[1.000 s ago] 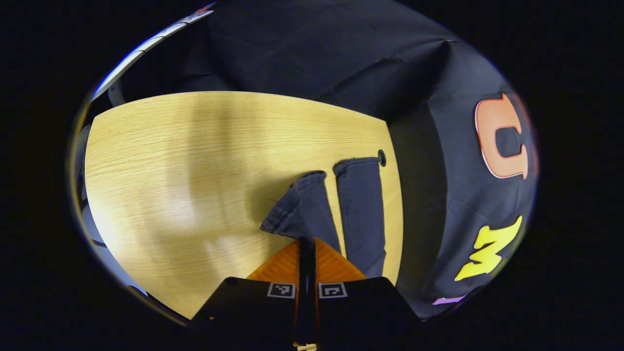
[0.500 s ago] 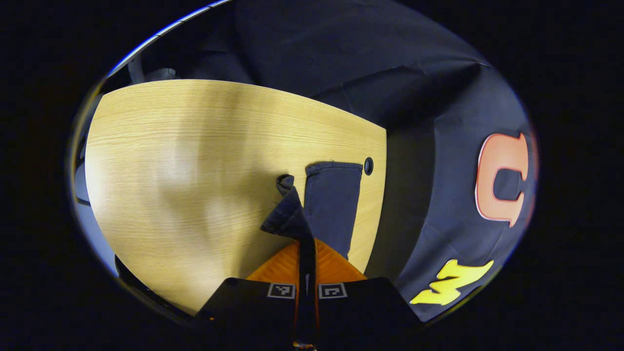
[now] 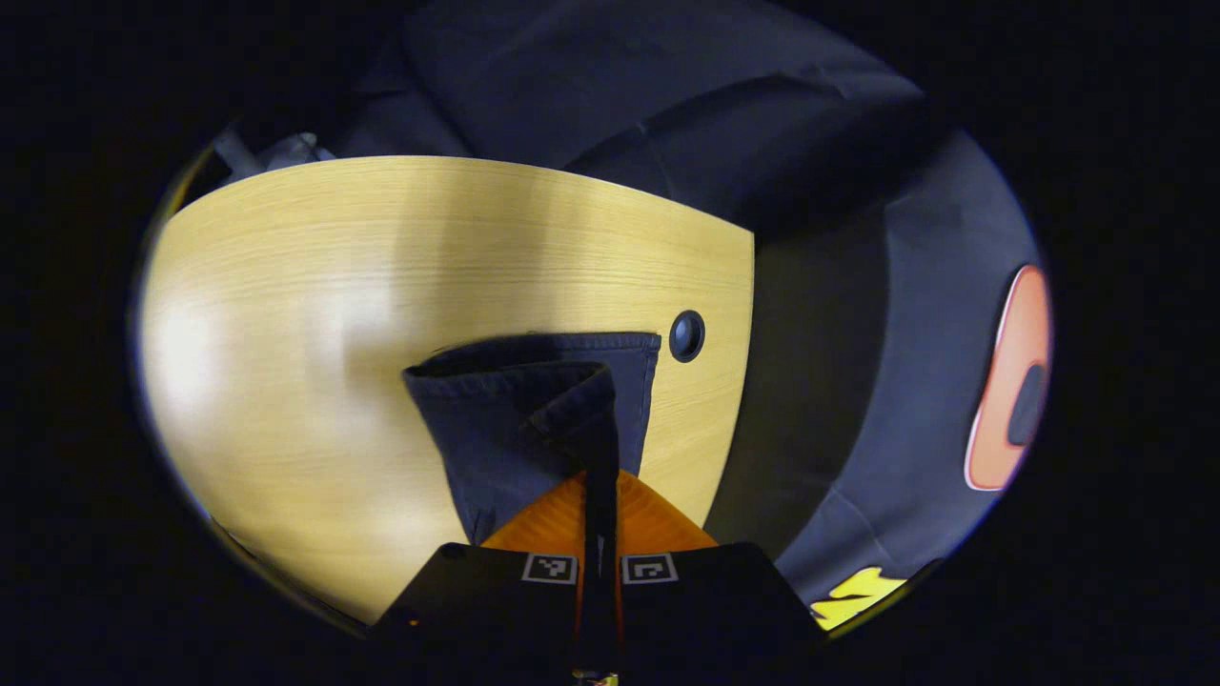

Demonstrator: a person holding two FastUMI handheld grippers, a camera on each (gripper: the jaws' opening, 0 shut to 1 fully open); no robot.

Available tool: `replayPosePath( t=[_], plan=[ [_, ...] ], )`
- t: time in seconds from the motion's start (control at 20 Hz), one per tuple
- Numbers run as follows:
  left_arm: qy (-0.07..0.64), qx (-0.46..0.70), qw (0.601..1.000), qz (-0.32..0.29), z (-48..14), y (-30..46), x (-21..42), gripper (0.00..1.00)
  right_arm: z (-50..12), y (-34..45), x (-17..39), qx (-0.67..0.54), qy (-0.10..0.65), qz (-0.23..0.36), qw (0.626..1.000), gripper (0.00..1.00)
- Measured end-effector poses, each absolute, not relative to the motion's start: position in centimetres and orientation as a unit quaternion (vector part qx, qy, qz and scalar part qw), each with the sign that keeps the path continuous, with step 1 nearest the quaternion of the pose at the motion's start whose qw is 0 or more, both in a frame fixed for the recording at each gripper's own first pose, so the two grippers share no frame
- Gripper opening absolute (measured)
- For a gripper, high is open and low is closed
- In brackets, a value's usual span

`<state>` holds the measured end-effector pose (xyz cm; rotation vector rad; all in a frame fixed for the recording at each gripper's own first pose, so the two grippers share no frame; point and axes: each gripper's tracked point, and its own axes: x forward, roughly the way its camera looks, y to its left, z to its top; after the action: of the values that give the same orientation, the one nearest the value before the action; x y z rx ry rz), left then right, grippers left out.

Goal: Grasp the waist and the cuffs of the jeans and fold them to make the two legs overlap; first hold the waist and fold one-third of the jeans toward the cuffs, then hold the cuffs and fold the remaining one-third in the same direction to finish folding.

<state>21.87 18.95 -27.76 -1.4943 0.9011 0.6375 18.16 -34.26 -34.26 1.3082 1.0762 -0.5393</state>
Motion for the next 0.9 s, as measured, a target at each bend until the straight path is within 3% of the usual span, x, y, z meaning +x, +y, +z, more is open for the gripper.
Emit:
replayPosePath(
  t=[0.3,0.35,0.45,0.5,0.55,0.6,0.65,0.7,0.75,0.85,0.9],
  plan=[
    [0.444,-0.603,0.601,0.28,-32.4,18.8,24.6,0.04,-38.0,-34.4,20.6,0.563,0.477,-0.233,0.634,0.01],
    [0.449,-0.596,0.603,0.281,-32.9,18.3,24.5,0.04,-38.3,-34.4,20.6,0.555,0.48,-0.228,0.64,0.05],
    [0.454,-0.59,0.609,0.274,-33.2,18.6,25.0,0.07,-38.2,-34.5,20.5,0.534,0.487,-0.219,0.656,0.01],
    [0.46,-0.583,0.614,0.267,-32.7,18.6,25.2,0.31,-38.2,-34.5,20.6,0.522,0.487,-0.214,0.666,0.03],
    [0.468,-0.571,0.618,0.27,-32.8,18.6,24.9,0.28,-38.0,-34.5,20.7,0.507,0.488,-0.204,0.681,0.11],
    [0.47,-0.567,0.619,0.273,-32.8,18.6,24.8,0.39,-37.7,-34.3,20.6,0.486,0.49,-0.197,0.697,0.1],
    [0.472,-0.565,0.618,0.275,-32.5,18.4,24.6,0.43,-37.4,-34.0,20.7,0.466,0.488,-0.186,0.715,0.24],
    [0.474,-0.562,0.618,0.279,-31.6,18.6,23.9,0.51,-36.7,-34.2,20.7,0.439,0.486,-0.181,0.734,0.27],
    [0.474,-0.556,0.622,0.282,-31.2,18.7,23.9,0.71,-35.9,-34.5,20.7,0.411,0.477,-0.173,0.757,0.43],
    [0.465,-0.546,0.642,0.269,-29.0,18.7,24.0,0.93,-34.0,-34.9,20.3,0.356,0.458,-0.155,0.8,0.75],
    [0.46,-0.533,0.662,0.257,-27.2,18.6,24.0,0.8,-32.7,-34.9,19.9,0.33,0.446,-0.145,0.819,0.85]
  ],
)
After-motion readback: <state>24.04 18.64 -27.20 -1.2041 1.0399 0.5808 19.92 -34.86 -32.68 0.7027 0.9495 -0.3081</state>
